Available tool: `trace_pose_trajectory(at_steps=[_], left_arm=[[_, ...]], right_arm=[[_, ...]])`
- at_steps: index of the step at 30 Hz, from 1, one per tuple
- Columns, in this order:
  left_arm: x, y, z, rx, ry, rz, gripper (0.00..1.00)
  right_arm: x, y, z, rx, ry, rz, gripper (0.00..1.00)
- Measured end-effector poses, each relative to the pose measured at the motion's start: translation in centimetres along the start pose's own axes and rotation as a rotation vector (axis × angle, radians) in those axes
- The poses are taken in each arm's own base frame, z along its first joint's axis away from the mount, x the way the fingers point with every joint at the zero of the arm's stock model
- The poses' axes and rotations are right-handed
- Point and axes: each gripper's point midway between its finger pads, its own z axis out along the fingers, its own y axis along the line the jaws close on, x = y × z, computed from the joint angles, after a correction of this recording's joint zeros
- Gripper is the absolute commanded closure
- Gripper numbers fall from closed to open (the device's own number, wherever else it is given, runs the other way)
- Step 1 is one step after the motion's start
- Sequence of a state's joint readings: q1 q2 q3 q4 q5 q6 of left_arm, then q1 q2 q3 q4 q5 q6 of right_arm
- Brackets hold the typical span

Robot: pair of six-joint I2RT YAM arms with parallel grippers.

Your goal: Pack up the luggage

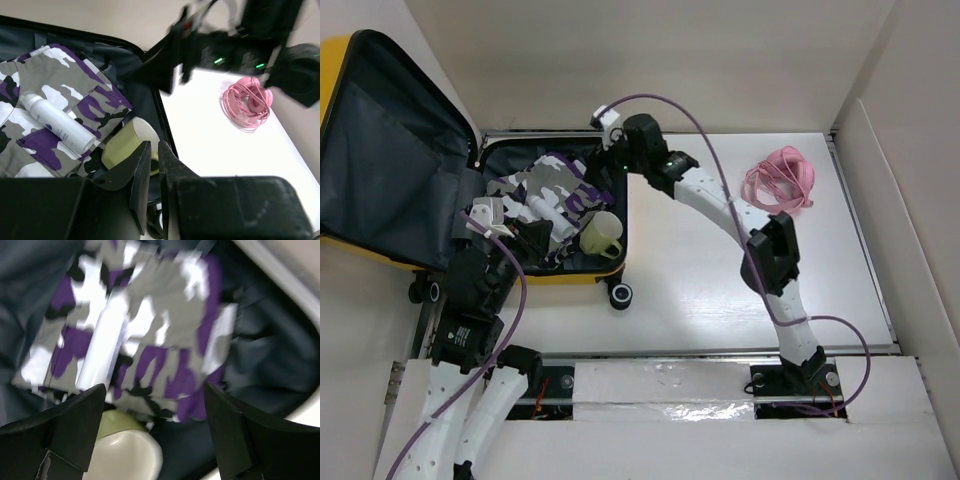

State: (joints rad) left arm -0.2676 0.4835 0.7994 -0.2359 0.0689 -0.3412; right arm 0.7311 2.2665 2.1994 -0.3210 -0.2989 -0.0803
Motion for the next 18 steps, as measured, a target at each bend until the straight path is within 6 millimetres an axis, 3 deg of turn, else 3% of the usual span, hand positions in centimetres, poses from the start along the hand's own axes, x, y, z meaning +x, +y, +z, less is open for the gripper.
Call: trace_pose_trajectory(at_steps=[1, 2, 5, 8, 10, 11, 12, 15, 18], left_arm=[[0.1, 0.0, 0.0, 0.0, 0.003, 0.0, 0.91], [0.1, 0.0, 0.1, 0.001, 0.004, 0.0, 0.91], [0.1, 0.0, 0.1, 0.001, 0.004, 0.0, 0.91], [0.1, -0.1, 0.1, 0.006, 0.006, 0.0, 0.91], [0.1, -0.2, 0.1, 0.01, 0.007, 0.0, 0.9], [0.1, -0.2, 0.1, 0.011, 0.008, 0.0, 0.9], [0.2, -0.2, 0.1, 0.013, 0.008, 0.0, 0.9], [0.2, -0.3, 0.1, 0.019, 0.012, 0.0, 0.9], [0.3, -0.4, 0.2, 0.024, 0.015, 0.0, 0.9]], right_arm=[[-1.3, -0.7, -1.2, 0.025, -0.034, -0.001, 0.2], [-2.5, -1.4, -2.4, 0.049, -0.072, -0.004, 0.47], [-5.3, -4.8, -8.8, 0.181, -0.19, 0.009, 1.0], [-5.8, -10.7, -16.9, 0.439, -0.277, 0.057, 1.0], [-4.4, -15.3, -22.2, 0.64, -0.316, 0.114, 0.82], [-2.8, -17.5, -24.4, 0.728, -0.314, 0.151, 0.62], [-0.4, -19.7, -26.5, 0.82, -0.302, 0.196, 0.53], [7.9, -24.1, -29.7, 0.982, -0.201, 0.325, 0.37], [15.8, -26.8, -30.6, 1.05, -0.054, 0.434, 0.3]])
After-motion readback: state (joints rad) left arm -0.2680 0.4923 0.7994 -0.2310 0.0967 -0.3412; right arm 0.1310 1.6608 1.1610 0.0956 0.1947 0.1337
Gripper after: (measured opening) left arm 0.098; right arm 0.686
